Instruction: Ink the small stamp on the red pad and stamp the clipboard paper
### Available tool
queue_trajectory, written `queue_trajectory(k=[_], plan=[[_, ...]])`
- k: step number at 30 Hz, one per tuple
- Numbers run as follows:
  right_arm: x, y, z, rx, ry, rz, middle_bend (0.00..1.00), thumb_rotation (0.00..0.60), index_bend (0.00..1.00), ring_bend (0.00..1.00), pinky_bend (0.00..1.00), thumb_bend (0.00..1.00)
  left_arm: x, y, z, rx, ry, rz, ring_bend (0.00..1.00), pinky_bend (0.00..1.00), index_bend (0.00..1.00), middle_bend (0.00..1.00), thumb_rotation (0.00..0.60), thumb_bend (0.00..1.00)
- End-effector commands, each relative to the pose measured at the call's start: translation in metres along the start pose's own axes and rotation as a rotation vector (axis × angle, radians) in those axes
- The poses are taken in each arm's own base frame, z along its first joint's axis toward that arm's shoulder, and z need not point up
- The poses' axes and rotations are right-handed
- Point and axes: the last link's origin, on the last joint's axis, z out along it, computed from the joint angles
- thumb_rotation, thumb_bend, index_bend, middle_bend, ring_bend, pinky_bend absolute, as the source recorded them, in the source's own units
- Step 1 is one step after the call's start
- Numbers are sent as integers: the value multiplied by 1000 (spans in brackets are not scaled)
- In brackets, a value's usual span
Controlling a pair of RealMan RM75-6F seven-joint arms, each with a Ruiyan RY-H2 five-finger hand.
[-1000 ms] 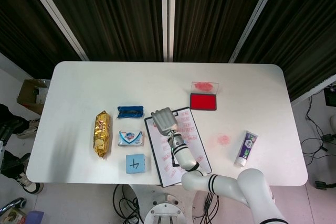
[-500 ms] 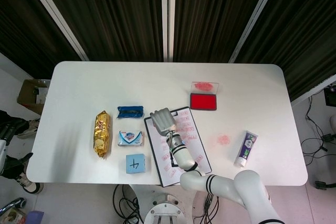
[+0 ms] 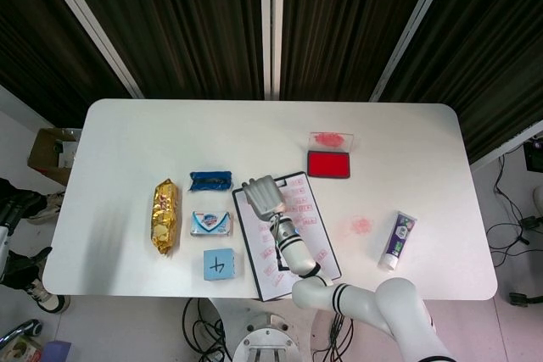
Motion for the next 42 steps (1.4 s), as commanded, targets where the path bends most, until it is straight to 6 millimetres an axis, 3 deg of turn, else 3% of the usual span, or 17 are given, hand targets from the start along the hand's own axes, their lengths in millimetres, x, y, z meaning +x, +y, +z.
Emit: queue_trajectory(k=[1, 15, 20, 24, 29, 33, 36, 42], plan=[[-1, 0, 0, 1, -2, -1, 855, 600, 1000, 910, 992, 477, 0, 0, 0, 1, 0, -1, 155, 255, 197, 176, 600, 0], [3, 0, 0, -4, 14, 20, 856, 600, 1000, 910, 992, 477, -1, -1, 1, 1, -1, -3, 155, 255, 198, 176, 600, 0], [23, 2, 0, -6, 80, 89, 856, 600, 1000, 910, 992, 477, 0, 0, 1, -4, 0, 0, 155, 255, 197, 176, 600, 0], [51, 14, -8, -10, 152, 149, 856, 600, 1000, 910, 992, 477, 0, 3, 3, -12, 0, 1, 155, 254, 197, 176, 600, 0], [80, 38, -27, -22, 228, 198, 856, 600, 1000, 910, 992, 477, 0, 8, 4, -24, -2, 3, 155, 255, 197, 176, 600, 0], [91, 66, -46, -47, 262, 205, 856, 600, 1000, 910, 992, 477, -1, 13, 5, -36, -4, 5, 155, 255, 197, 176, 600, 0], [88, 90, -63, -76, 258, 190, 856, 600, 1000, 910, 992, 477, -2, 17, 6, -42, -9, 4, 155, 254, 197, 176, 600, 0], [62, 142, -98, -140, 176, 150, 854, 600, 1000, 910, 992, 477, -9, 24, 9, -57, -28, 1, 155, 255, 197, 176, 600, 0]])
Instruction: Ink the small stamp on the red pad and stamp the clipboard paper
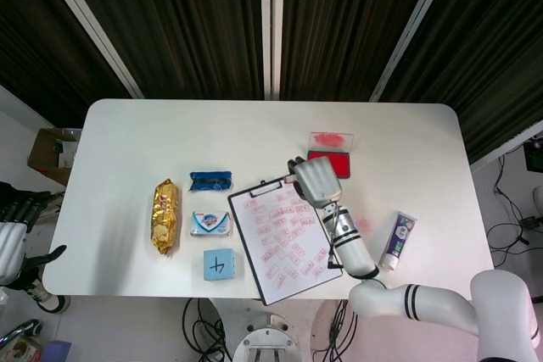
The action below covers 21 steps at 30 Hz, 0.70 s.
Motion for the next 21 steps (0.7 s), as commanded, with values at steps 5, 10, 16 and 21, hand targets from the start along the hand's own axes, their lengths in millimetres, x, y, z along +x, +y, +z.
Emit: queue_trajectory(k=[5, 10, 16, 21], plan=[[-25, 70, -53, -60, -140, -64, 849, 600, 1000, 910, 992, 477, -7, 6, 4, -14, -19, -2, 155, 254, 198, 176, 600, 0], [-41, 95, -79, -68, -210, -105, 847, 600, 1000, 910, 992, 477, -11, 9, 6, -21, -34, -3, 155, 254, 197, 176, 600, 0], [-62, 108, -90, -91, -261, -109, 838, 600, 999, 910, 992, 477, -15, 12, 7, -28, -40, -8, 155, 255, 197, 176, 600, 0], [-73, 109, -96, -93, -265, -93, 829, 600, 985, 910, 992, 477, -15, 10, 5, -22, -44, -5, 155, 255, 197, 176, 600, 0]])
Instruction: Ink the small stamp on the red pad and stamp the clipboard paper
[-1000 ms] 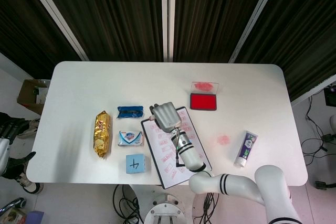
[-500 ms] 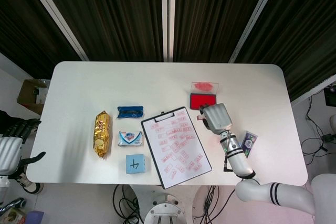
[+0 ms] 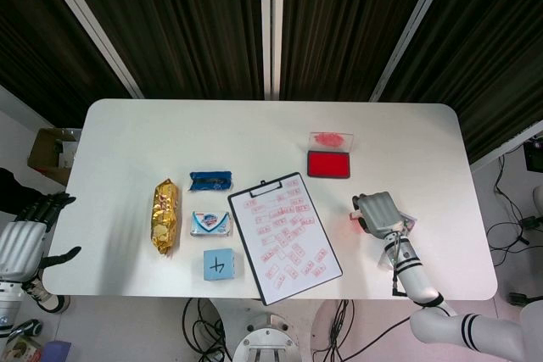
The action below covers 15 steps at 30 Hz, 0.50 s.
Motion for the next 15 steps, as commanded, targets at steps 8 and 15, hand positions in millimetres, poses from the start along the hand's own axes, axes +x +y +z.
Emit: queue_trajectory(k=[8, 15], plan=[[-10, -4, -6, 15, 18, 23, 816, 600, 969, 910, 992, 476, -1, -1, 0, 0, 0, -5, 155, 255, 197, 176, 600, 0], [-15, -5, -8, 16, 3, 7, 781, 600, 922, 910, 992, 453, -1, -1, 0, 1, 0, -5, 155, 255, 197, 176, 600, 0]])
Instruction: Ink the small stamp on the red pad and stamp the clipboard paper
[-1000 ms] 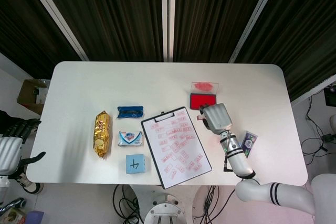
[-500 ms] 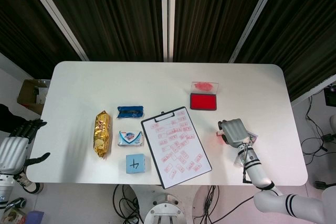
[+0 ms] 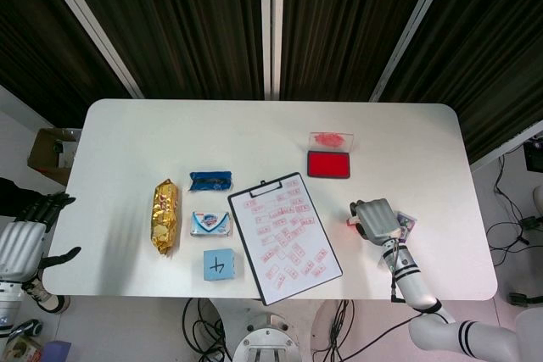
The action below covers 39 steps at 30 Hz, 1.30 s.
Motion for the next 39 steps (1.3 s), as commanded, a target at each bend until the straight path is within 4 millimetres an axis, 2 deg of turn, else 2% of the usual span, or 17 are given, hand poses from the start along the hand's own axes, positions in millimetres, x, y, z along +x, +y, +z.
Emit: queue_trajectory(k=[1, 5, 15, 22, 36, 39], plan=[[-2, 0, 0, 0, -8, -5, 775, 600, 914, 910, 992, 451, 0, 0, 0, 1, 0, 0, 155, 254, 197, 176, 600, 0], [-3, 0, 0, -1, -14, -6, 746, 600, 872, 910, 992, 441, 0, 0, 0, 1, -1, 1, 155, 255, 197, 176, 600, 0], [-4, 2, -1, 5, -33, -23, 584, 600, 651, 908, 992, 401, 1, 0, 1, -5, 2, -12, 155, 254, 196, 176, 600, 0], [-3, 1, -1, 11, -34, -16, 504, 600, 586, 906, 992, 376, 1, -1, 1, -1, 0, -7, 155, 255, 196, 176, 600, 0], [-1, 2, -3, 14, -35, -12, 438, 600, 480, 904, 992, 357, 2, -1, 1, -1, 1, -6, 155, 255, 196, 176, 600, 0], [-1, 2, -3, 14, -33, -10, 416, 600, 429, 904, 992, 350, 2, -1, 1, 0, 1, -5, 155, 255, 196, 176, 600, 0]])
